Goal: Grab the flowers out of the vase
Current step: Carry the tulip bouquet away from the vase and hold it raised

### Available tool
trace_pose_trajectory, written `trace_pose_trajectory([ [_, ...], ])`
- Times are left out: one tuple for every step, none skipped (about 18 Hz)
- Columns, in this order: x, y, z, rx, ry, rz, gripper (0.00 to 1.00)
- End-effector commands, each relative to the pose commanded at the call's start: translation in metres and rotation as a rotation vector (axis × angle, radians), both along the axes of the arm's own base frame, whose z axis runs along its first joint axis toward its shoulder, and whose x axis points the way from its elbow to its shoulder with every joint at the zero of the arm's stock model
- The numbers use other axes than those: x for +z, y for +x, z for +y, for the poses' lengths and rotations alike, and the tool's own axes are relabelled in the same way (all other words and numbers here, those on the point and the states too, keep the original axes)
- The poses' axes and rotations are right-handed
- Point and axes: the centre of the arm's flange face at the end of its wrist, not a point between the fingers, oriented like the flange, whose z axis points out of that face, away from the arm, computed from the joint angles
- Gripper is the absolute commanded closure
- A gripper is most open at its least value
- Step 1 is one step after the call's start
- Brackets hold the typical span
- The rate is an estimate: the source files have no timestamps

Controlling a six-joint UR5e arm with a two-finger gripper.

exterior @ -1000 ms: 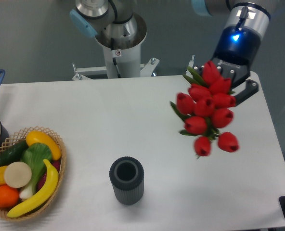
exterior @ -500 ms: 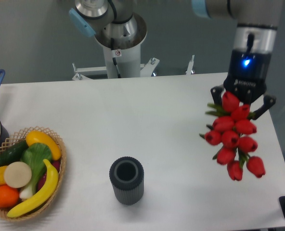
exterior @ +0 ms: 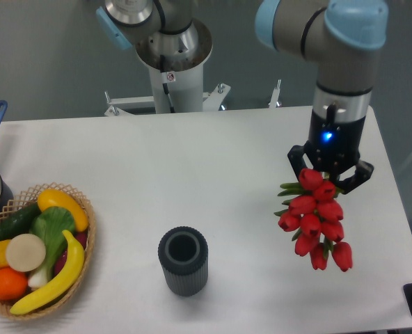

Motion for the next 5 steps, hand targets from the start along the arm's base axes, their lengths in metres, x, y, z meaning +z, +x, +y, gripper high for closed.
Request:
trace_pose_trajectory([
  [-0.005,0.002,0.001,-0.002,-0.023,-0.009,1.0],
  [-0.012,0.002,0.001,0.0,-0.05,-0.027,1.0],
  [-0.021,0.0,0.0,0.005,-0.08,-0.044,1.0],
  [-0.026,0.001,-0.001,0.005,-0.102,-0.052,1.0],
  [-0.028,0.0,-0.002,0.007,-0.109,-0.056,1.0],
])
